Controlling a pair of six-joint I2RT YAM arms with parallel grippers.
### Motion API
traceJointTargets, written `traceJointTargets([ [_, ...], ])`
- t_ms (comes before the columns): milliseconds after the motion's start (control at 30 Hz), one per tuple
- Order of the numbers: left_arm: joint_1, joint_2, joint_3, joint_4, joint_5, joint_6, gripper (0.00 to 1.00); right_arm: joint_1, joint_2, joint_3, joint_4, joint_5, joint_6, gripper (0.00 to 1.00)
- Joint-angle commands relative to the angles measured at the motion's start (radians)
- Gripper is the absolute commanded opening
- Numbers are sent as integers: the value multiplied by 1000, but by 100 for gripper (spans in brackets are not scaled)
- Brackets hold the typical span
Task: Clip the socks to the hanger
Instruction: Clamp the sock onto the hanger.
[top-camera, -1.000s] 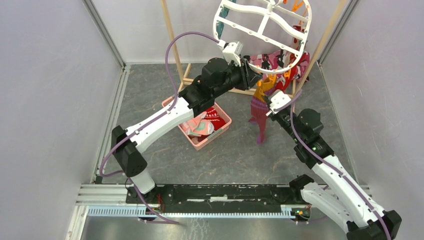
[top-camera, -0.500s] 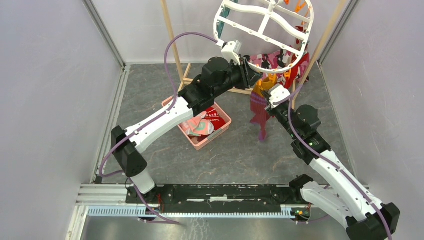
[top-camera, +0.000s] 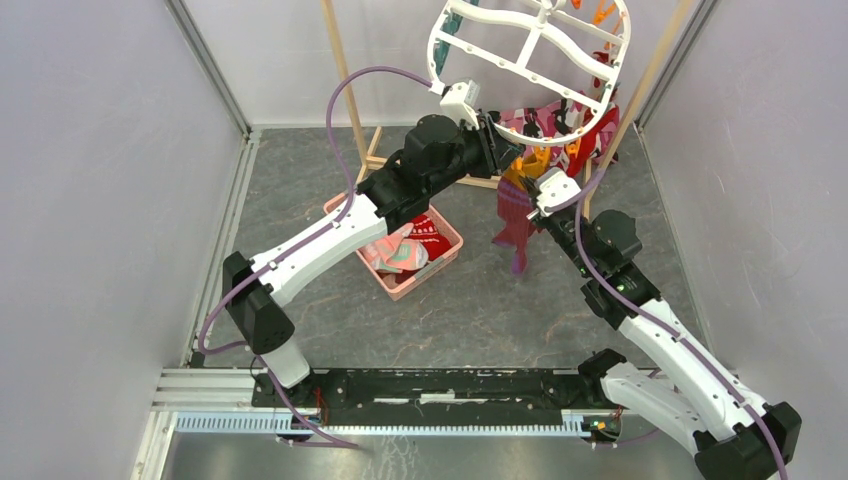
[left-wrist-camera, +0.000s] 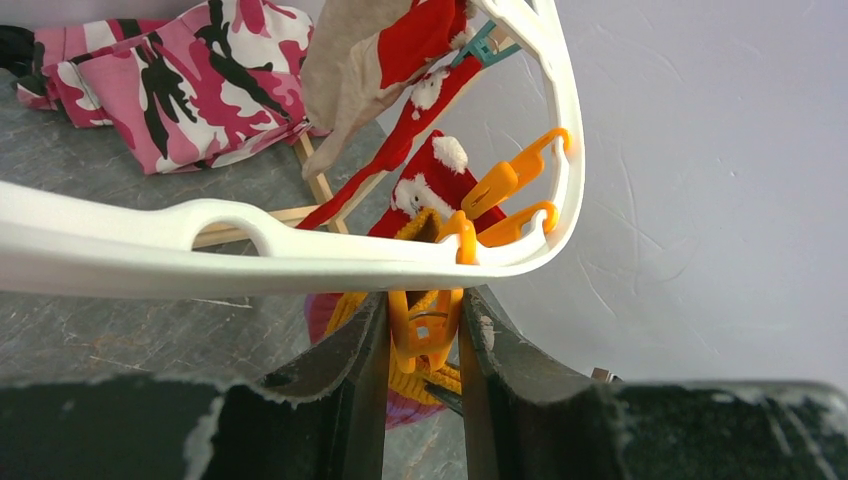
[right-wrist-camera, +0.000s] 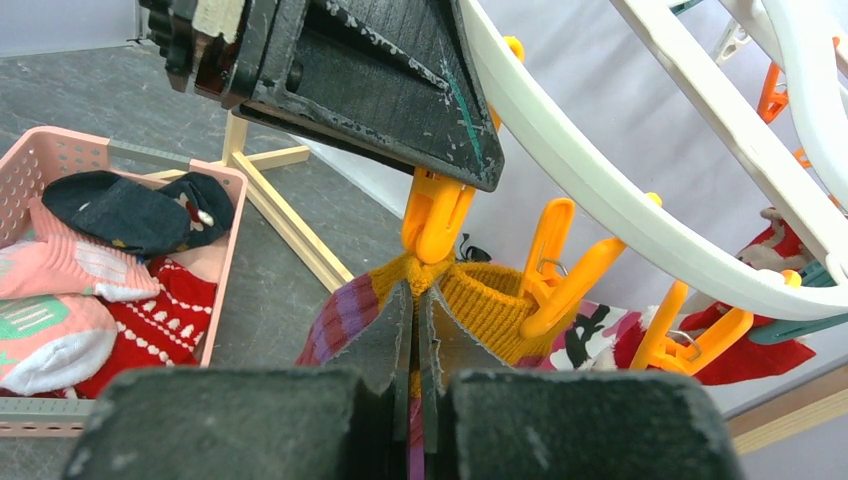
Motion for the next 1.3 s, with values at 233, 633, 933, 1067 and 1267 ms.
traceJointTargets([
  [233, -4, -15, 0, 16, -47, -73, 26, 21, 6, 49, 75, 33, -26, 0],
  [633, -3, -12, -11, 16, -53, -85, 24, 39, 6, 55, 96, 78, -85, 0],
  [933, -4, -6, -15, 17, -52, -92, 24, 49, 14, 65, 116, 76, -102, 0],
  [1067, -4, -5, -18, 17, -55, -96, 24, 55, 22, 68, 122, 74, -105, 0],
  [1267, -3, 0, -18, 18, -56, -106, 24, 74, 28, 69, 131, 79, -116, 0],
])
